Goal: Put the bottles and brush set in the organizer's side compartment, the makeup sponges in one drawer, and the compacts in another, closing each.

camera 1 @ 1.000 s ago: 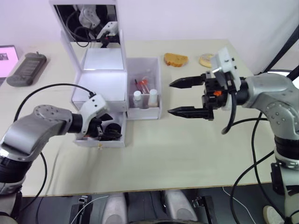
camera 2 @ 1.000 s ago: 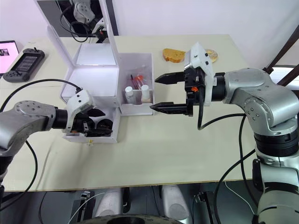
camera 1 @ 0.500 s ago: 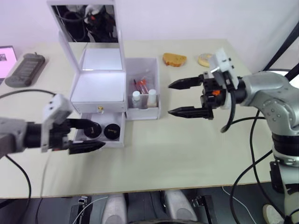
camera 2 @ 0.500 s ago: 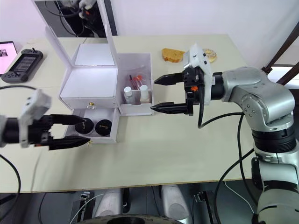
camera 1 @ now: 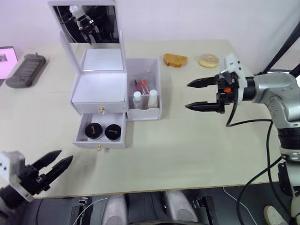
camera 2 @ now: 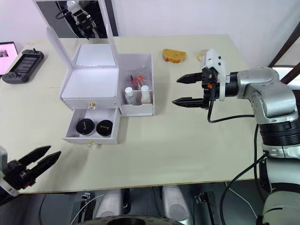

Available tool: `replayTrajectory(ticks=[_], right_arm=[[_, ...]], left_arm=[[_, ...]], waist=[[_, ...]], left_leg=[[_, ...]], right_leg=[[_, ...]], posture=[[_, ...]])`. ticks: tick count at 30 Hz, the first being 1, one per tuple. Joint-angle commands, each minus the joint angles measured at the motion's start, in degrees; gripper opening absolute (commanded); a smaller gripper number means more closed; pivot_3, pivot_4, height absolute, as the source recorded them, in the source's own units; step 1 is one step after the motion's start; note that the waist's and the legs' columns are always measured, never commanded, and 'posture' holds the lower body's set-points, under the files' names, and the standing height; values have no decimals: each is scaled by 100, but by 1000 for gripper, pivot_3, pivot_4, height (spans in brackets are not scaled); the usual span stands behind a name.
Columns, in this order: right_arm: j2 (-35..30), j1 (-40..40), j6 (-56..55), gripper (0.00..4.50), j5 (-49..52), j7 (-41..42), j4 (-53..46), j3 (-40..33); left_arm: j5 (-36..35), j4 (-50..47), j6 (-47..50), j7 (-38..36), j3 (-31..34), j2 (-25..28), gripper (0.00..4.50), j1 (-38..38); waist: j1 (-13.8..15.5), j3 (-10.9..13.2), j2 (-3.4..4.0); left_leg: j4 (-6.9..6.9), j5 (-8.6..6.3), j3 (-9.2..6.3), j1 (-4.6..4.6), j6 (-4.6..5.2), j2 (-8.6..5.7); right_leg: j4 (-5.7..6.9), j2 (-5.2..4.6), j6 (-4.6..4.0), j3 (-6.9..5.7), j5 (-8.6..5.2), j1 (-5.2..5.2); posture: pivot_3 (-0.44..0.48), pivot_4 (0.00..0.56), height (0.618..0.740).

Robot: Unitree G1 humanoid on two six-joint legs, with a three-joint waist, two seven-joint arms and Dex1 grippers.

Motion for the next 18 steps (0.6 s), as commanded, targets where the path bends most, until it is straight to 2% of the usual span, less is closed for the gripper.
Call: replayTrajectory(ticks=[1, 3, 9, 18], right_arm=[[-26, -8, -51, 4500, 5, 58, -167, -123], [-6, 36, 3, 4500, 44, 34, -253, -152], [36, 27, 135, 4500, 113, -16, -359, -195], [-277, 461, 589, 4500, 615, 114, -996, -583]], left_arm=[[178, -197, -760, 72, -343, -247, 979, 263], [243, -161, -1093, 131, -596, -404, 25, 303], [682, 171, -1872, 588, -1261, -612, 25, 133], [1182, 736, -2615, 1291, -1958, -770, 25, -264]], waist=[[10, 0, 0], [13, 0, 0], [-5, 0, 0], [6, -1, 1]], left_leg=[[1, 0, 0, 0, 0, 0], [3, 0, 0, 0, -1, 0], [1, -1, 1, 0, -1, -2], [4, -1, 1, -1, 0, -2]], right_leg=[[0, 0, 0, 0, 0, 0], [0, -1, -1, 1, 0, 1], [-4, 0, -1, 5, 0, 1], [-4, 2, 0, 6, 0, 4]], posture=[[0, 150, 740], [0, 150, 740], [0, 150, 740], [0, 150, 740]])
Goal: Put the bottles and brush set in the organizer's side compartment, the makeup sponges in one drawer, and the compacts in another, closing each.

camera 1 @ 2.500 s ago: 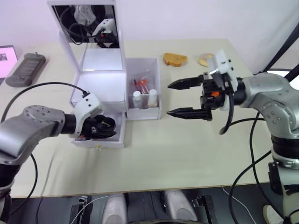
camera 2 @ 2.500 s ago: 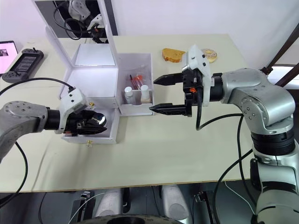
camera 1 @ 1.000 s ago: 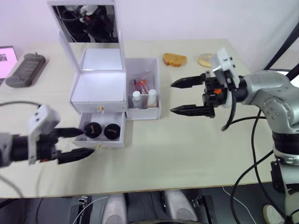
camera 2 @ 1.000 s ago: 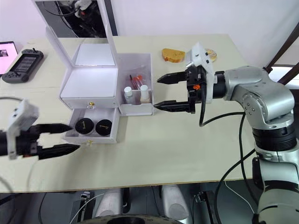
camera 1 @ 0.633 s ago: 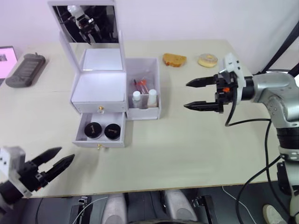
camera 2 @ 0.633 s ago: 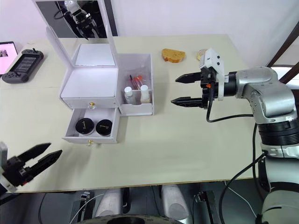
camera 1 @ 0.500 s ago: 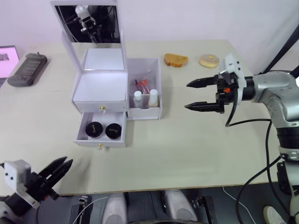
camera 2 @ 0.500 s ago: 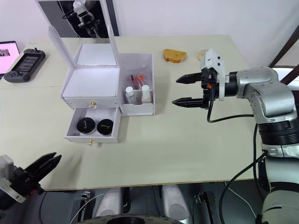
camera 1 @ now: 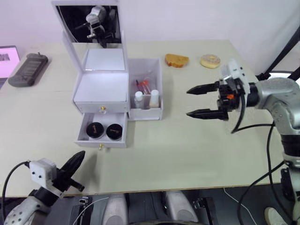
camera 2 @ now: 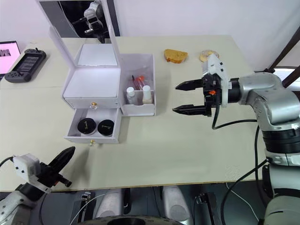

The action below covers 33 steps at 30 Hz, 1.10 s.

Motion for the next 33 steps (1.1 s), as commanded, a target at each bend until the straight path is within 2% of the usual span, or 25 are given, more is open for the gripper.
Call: replayTrajectory(ticks=[1, 8, 16, 27, 33], right_arm=[[-114, -73, 130, 4500, 160, -88, -295, -264], [-98, -152, 386, 4500, 233, -304, -517, -275], [-110, 46, 378, 4500, 267, -589, -704, -481], [-144, 342, 391, 4500, 311, -846, -912, -733], [-239, 666, 490, 4500, 408, -997, -1117, -974]], left_arm=[[219, 237, -345, 271, -247, 3, 25, -296], [362, 646, -459, 549, -652, 131, 25, -803], [335, 812, -204, 863, -990, 354, 25, -1741], [461, 1702, -93, 951, -1227, 795, 25, -2704], [385, 2293, -99, 768, -1253, 1001, 25, -3355]], waist=[[-4, -1, 1], [2, -2, 4], [16, -3, 3], [17, -3, 6], [54, -4, 7]], left_leg=[[1, 0, 0, 0, 0, 0], [-4, 0, -2, 1, 0, 0], [3, 0, -3, 1, 0, -1], [0, 1, -7, 1, 1, -1], [-2, 1, -8, 1, 1, -1]], right_leg=[[1, 0, 0, 0, 0, 0], [3, 3, 1, 1, 0, -2], [7, 3, 2, 0, 2, 4], [12, 8, 8, 0, 3, 2], [11, 8, 10, -2, 4, 2]], posture=[[0, 150, 740], [0, 150, 740], [0, 150, 740], [0, 150, 740], [0, 150, 740]])
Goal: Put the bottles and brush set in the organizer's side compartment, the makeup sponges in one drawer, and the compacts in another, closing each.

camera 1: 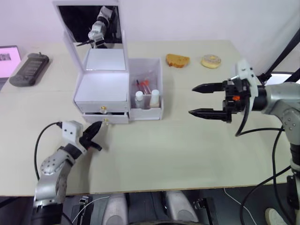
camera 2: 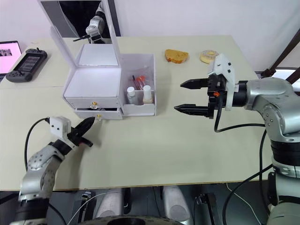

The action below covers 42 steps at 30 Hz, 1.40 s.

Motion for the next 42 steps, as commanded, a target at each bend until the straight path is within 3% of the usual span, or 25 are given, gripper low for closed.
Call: replayTrajectory(ticks=[1, 25, 29, 33, 36, 42], right_arm=[[-126, 95, 14, 4500, 151, -101, -228, -314], [-54, 264, -98, 4500, 124, -401, -185, -305], [-12, 444, -257, 4500, 142, -368, -251, -346], [12, 669, -431, 4500, 202, -311, -313, -421], [-86, 790, -207, 4500, 370, -204, -147, -481], [-200, 1218, -154, 4500, 471, -110, 248, -892]], left_arm=[[-68, 25, -77, -48, -11, 41, 25, -221], [-127, 161, 158, -74, -205, 96, 25, -769], [-297, -173, 378, -352, -188, 298, 25, -429], [-979, -805, 830, -720, 245, 619, 25, 217], [-1396, -1050, 1010, -1004, 821, 970, 779, 725], [-1949, -666, 1191, -1422, 2013, 1596, 3700, 1196]], waist=[[8, 0, 0], [135, 0, 0], [112, 0, 0], [75, 0, 0], [73, 1, 0], [101, -1, -4]], left_leg=[[0, 0, 1, 0, 0, 0], [5, 1, 0, -2, 0, -1], [4, 1, -1, -2, 0, -1], [-4, 1, 1, -2, 0, 0], [-6, 1, -1, 0, 0, 2], [2, 1, 2, 2, 0, 5]], right_leg=[[0, -2, 0, 0, 0, 1], [-1, -1, 7, 0, 5, 4], [-1, -1, 7, 0, 5, 3], [-4, -2, 10, 0, 4, 2], [0, 1, 8, 0, 3, -3], [-5, -2, 1, -1, 3, 0]], posture=[[0, 150, 740], [0, 150, 740], [0, 150, 740], [0, 150, 740], [0, 150, 740], [0, 150, 740]])
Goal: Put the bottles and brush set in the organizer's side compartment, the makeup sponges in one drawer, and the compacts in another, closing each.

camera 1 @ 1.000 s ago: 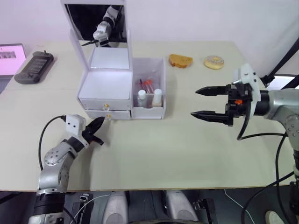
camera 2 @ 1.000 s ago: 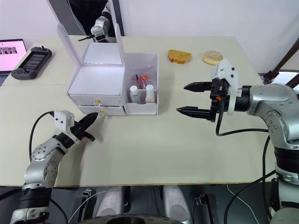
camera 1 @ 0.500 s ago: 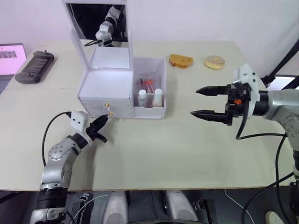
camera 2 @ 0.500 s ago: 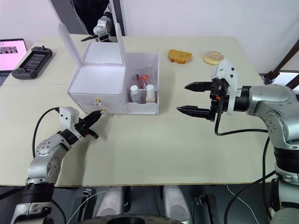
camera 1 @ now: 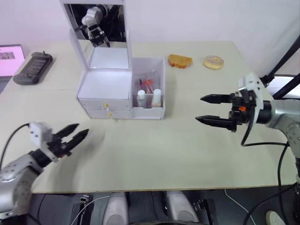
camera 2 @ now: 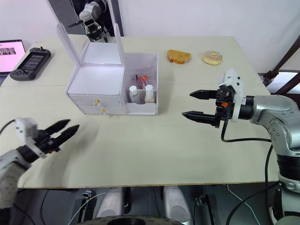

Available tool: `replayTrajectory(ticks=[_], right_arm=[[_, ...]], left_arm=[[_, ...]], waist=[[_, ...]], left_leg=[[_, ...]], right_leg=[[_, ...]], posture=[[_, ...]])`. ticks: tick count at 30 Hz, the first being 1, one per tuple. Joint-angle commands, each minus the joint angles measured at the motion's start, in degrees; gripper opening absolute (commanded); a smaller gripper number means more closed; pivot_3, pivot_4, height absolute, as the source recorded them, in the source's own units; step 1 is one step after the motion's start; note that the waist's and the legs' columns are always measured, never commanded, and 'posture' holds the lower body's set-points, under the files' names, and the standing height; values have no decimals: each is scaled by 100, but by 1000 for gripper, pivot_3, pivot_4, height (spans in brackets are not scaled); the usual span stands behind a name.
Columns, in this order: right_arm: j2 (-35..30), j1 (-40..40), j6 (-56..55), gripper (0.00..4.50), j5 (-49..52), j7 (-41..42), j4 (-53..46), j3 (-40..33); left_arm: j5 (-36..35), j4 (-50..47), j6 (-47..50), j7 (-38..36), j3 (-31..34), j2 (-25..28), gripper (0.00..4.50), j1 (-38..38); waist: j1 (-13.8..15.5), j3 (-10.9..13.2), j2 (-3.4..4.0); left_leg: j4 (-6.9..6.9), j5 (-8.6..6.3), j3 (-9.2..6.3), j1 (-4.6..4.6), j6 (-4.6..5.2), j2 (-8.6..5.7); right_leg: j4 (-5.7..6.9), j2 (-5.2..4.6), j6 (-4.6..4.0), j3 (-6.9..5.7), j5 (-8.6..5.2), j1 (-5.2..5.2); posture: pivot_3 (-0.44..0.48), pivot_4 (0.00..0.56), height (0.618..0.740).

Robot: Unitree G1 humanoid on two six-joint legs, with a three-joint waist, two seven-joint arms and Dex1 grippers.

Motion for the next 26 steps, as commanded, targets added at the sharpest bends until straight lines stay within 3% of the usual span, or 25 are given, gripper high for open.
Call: replayTrajectory(ticks=[1, 2, 7, 13, 20, 26], right_arm=[[-193, 275, -4, 4500, 146, 128, 105, -461], [-218, 402, -40, 4500, 129, 144, 124, -532], [-159, 986, -10, 4500, 280, 133, 30, -925], [253, 1627, -1277, 4500, -422, -337, 454, -1386], [737, 1788, -2503, 4500, -949, -705, 1192, -1489], [800, 1745, -2861, 4500, -1050, -765, 1527, -1441]], left_arm=[[-246, 330, -22, -260, 731, 341, 4232, 54], [-255, 504, -9, -315, 847, 452, 4428, 17], [-171, 1099, -75, -554, 990, 864, 4428, -357], [594, 1942, -273, -295, 712, 1278, 4428, -792], [1523, 2445, -854, 492, 328, 1223, 4428, -1276], [1569, 2253, -1033, 321, 247, 1152, 4428, -1122]], waist=[[0, 1, 2], [-4, 1, 2], [1, 1, 1], [-23, -1, 0], [-66, -1, 1], [-129, -1, 1]], left_leg=[[-2, 0, 4, -1, 0, -3], [-3, 0, 7, -1, 0, -3], [-6, 0, 8, -2, 0, -3], [-8, 0, 8, -2, -1, -3], [-11, 0, 8, -1, -1, -3], [-12, 0, 9, -1, -1, -3]], right_leg=[[-5, -6, 0, 0, 0, 0], [-8, -8, 0, 1, 0, 0], [-11, -8, 0, 1, 0, -4], [-10, -6, 1, 1, 0, -4], [-7, -3, 2, 1, 1, -4], [-5, -4, 4, 2, 2, -3]], posture=[[0, 150, 740], [0, 150, 740], [0, 150, 740], [0, 150, 740], [0, 150, 740], [0, 150, 740]])
